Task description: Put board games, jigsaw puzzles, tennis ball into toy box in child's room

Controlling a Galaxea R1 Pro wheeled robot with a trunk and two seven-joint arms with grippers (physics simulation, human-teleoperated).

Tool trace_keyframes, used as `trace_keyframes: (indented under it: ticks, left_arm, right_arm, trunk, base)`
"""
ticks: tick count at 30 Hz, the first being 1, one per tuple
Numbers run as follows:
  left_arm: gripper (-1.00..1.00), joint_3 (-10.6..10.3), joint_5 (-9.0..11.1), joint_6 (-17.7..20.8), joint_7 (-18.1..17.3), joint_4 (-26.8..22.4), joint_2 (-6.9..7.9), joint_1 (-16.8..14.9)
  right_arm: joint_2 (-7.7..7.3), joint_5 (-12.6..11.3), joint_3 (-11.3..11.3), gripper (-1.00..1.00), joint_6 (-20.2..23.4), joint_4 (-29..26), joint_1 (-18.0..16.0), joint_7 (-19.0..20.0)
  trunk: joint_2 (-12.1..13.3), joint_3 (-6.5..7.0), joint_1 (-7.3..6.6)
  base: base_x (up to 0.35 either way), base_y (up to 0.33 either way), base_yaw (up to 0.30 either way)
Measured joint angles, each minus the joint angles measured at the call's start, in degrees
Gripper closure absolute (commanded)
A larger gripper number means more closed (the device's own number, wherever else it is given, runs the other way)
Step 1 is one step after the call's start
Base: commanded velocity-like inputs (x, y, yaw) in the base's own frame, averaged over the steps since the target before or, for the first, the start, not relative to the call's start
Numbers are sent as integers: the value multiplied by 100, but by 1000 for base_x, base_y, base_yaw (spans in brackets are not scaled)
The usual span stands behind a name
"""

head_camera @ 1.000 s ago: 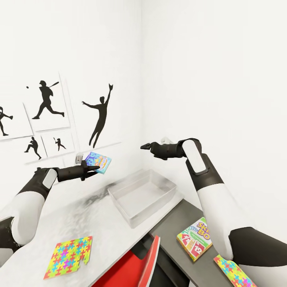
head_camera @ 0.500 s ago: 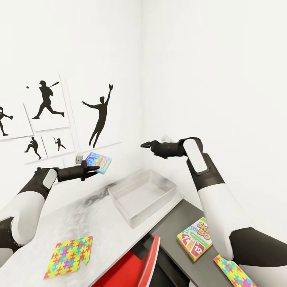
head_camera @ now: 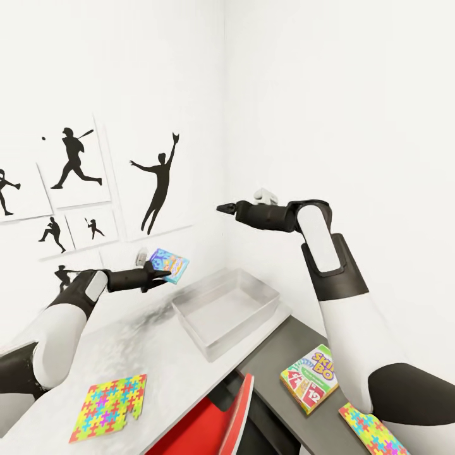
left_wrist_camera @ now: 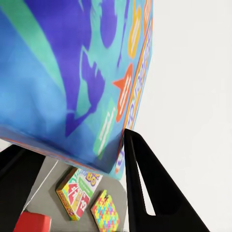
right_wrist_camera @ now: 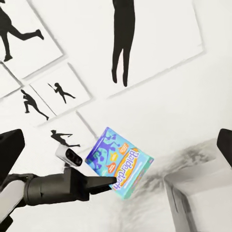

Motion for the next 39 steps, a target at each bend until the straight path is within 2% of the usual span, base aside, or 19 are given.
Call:
trace_keyframes:
  ticks: [5,16,23,39]
  left_arm:
    - [100,8,62,-139,514,63,-206,-1]
    - [100,13,67,-276,809,83,-586,-2]
    - [100,22,75,-409,1299,84,-843,0]
    - [100,29,73,-422,1378,84,-885,-2]
  right_arm:
    - [-15,2,12,-100,0,-342,0,0]
    - [-6,5,27,-100,0,-496,0,0]
    - [-3,4,333,-100,0,-496,0,-2]
    - [29,23,313,-100,0,-429,0,-9]
  trunk:
    - [0,0,0]
    - [0,0,0]
    - [0,0,0]
    - [1,-45,0]
  base:
    - [0,0,0]
    - [0,0,0]
    - [0,0,0]
    - [0,0,0]
